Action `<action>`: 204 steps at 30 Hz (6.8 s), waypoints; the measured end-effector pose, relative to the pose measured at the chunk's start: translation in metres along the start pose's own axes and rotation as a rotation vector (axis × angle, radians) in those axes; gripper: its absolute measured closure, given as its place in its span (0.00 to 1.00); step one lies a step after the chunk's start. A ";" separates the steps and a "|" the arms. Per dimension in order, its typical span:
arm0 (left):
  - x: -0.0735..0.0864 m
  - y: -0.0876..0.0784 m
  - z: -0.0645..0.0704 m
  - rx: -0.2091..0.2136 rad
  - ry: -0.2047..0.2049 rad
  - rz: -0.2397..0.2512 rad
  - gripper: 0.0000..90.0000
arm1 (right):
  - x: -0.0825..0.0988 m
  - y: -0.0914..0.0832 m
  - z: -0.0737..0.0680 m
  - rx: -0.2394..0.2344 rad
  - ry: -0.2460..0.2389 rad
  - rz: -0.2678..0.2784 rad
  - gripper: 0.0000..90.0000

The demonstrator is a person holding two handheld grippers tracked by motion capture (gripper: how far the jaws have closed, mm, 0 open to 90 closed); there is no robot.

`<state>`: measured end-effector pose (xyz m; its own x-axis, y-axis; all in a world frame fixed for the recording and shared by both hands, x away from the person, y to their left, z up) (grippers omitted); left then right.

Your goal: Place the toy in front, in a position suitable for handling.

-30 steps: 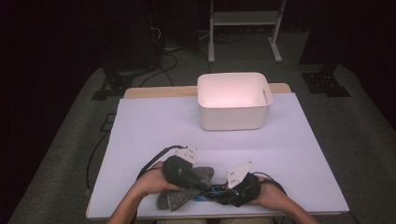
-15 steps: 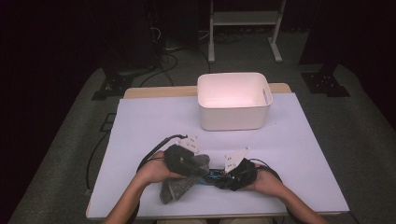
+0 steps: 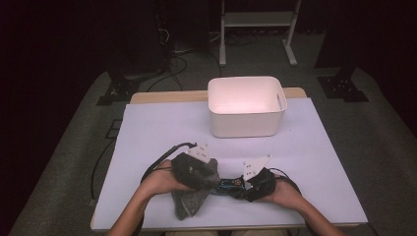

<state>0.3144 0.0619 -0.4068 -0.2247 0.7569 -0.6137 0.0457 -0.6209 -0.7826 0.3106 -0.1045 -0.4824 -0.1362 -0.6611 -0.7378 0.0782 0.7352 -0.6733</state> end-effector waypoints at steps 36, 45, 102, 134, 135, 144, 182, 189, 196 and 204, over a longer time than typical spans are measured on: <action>0.017 -0.006 -0.008 -0.011 0.024 -0.064 0.88 | 0.004 -0.006 -0.003 0.026 -0.016 0.016 0.62; 0.029 -0.020 -0.017 -0.032 -0.010 -0.048 0.88 | 0.004 -0.006 -0.003 0.022 -0.013 0.020 0.62; -0.018 0.018 -0.001 0.042 0.117 -0.089 0.88 | 0.009 -0.017 -0.003 0.037 0.029 0.039 0.63; 0.003 0.004 -0.018 -0.001 0.065 -0.117 0.88 | 0.010 -0.016 -0.003 0.041 0.022 0.052 0.63; 0.006 0.001 -0.019 -0.005 0.053 -0.115 0.88 | 0.010 -0.016 -0.003 0.041 0.022 0.052 0.63; 0.004 0.006 -0.017 0.023 0.055 -0.106 0.87 | 0.010 -0.016 -0.003 0.040 0.028 0.052 0.63; 0.015 -0.002 -0.018 0.019 0.035 -0.089 0.86 | 0.007 -0.010 0.000 0.039 0.052 0.032 0.51; 0.011 0.001 -0.020 0.035 0.029 -0.076 0.86 | -0.006 0.007 0.003 -0.010 0.050 0.021 0.56; 0.009 0.000 -0.023 0.038 0.024 -0.067 0.86 | -0.010 0.010 0.006 -0.066 -0.006 -0.003 0.62; -0.006 -0.002 -0.041 0.010 0.017 -0.061 0.86 | -0.014 0.003 0.032 -0.047 -0.066 -0.046 0.62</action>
<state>0.3555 0.0669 -0.4053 -0.2102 0.7968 -0.5665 0.0230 -0.5753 -0.8176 0.3439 -0.0978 -0.4750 -0.0732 -0.7019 -0.7085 0.0263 0.7088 -0.7049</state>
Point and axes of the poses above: each handheld gripper's, and its own axes: y roughly forward along the jaws, x roughly out of its underside, z roughly to its right, the point moved 6 cm from there along y, roughly forward along the jaws, and after that the axes turned 1 degree about y, right-handed, at the moved point
